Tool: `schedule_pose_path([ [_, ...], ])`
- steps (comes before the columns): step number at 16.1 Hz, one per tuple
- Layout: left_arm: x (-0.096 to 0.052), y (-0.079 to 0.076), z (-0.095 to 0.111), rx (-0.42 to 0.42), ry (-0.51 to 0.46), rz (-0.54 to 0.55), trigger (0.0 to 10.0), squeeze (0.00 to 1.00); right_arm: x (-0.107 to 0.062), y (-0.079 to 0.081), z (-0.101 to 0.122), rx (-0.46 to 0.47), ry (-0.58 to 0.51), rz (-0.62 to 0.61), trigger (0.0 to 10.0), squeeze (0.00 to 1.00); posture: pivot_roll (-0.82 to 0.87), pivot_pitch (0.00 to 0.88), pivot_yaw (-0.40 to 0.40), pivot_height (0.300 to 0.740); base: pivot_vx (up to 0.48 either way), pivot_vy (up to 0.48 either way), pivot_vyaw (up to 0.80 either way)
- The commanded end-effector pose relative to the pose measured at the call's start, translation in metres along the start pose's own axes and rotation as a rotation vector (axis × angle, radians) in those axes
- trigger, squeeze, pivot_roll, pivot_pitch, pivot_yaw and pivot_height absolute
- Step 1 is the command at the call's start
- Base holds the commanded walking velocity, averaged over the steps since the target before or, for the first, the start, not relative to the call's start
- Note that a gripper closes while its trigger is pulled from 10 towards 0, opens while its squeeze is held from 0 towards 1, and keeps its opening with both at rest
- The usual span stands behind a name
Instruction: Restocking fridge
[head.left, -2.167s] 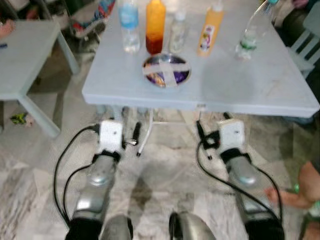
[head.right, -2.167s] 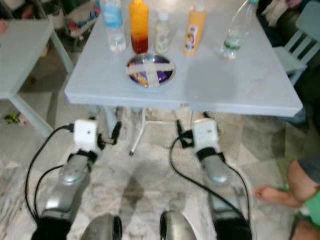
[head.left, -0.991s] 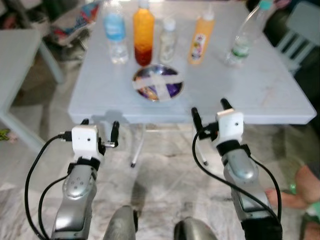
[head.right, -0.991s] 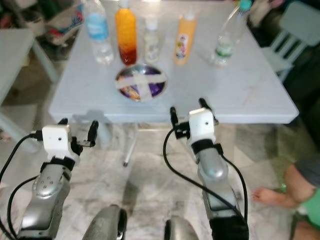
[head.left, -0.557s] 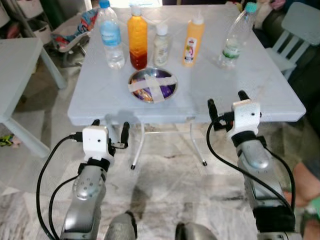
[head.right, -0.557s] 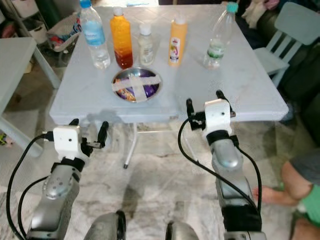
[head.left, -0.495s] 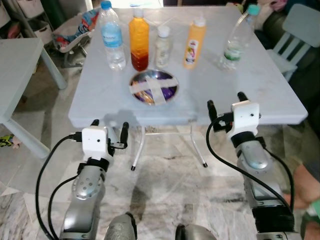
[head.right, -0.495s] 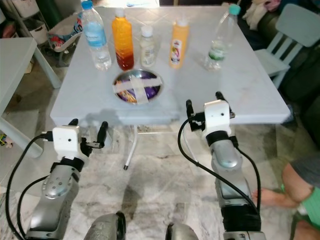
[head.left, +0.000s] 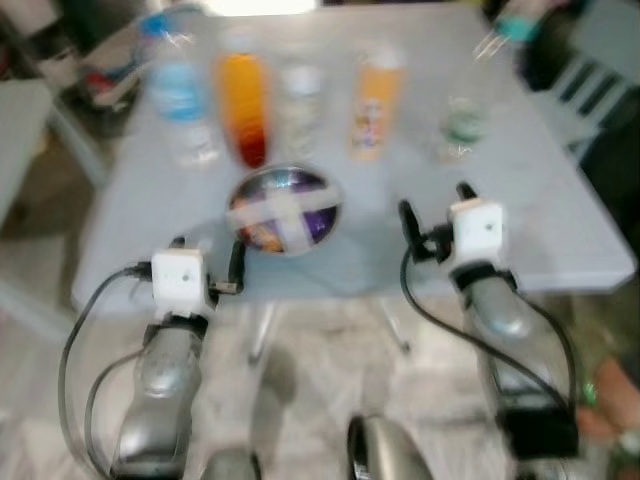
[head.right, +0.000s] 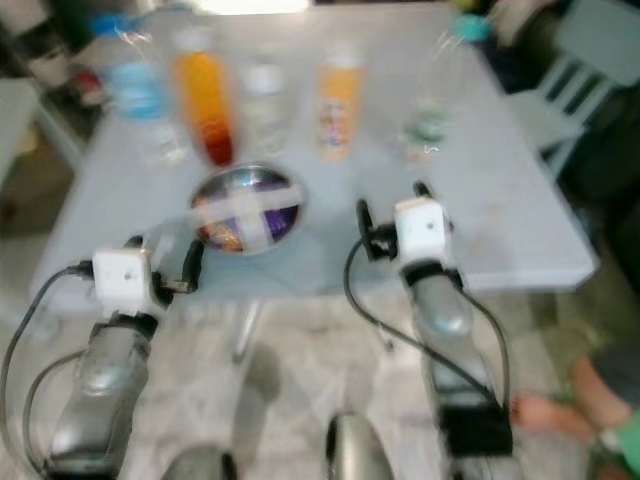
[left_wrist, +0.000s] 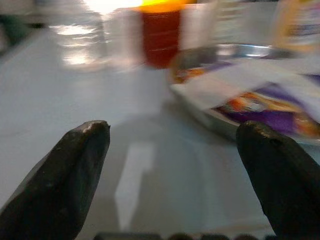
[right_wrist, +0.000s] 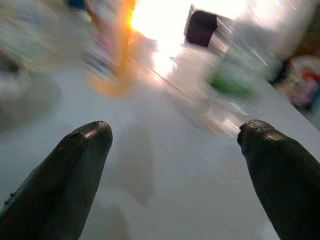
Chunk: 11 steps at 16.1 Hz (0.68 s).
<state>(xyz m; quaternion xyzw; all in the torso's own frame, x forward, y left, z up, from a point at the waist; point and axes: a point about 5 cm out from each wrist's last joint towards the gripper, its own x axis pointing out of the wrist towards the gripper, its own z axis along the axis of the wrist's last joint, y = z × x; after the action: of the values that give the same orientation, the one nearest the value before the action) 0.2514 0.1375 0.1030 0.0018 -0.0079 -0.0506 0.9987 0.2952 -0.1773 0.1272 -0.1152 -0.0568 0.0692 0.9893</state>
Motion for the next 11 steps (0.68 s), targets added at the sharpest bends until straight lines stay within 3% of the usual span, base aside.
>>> schedule_pose_path([
  [1, -0.003, 0.01, 0.002, 0.023, -0.006, 0.028, 10.0, 0.0, 0.001, 0.01, 0.006, 0.022, -0.029, 0.033, 10.0, 0.0, 0.06, 0.142, 0.01, 0.74, 0.0, 0.0, 0.0],
  [6, -0.005, 0.013, 0.001, 0.031, 0.003, 0.048, 10.0, 0.0, -0.002, 0.018, 0.002, 0.037, -0.013, 0.08, 10.0, 0.0, 0.06, 0.144, 0.011, 0.74, 0.0, 0.0, 0.0],
  [11, -0.005, 0.02, -0.001, 0.056, 0.02, 0.085, 10.0, 0.0, 0.008, 0.018, 0.001, 0.045, -0.007, 0.139, 10.0, 0.0, 0.06, 0.147, 0.017, 0.74, 0.0, 0.0, 0.0],
])
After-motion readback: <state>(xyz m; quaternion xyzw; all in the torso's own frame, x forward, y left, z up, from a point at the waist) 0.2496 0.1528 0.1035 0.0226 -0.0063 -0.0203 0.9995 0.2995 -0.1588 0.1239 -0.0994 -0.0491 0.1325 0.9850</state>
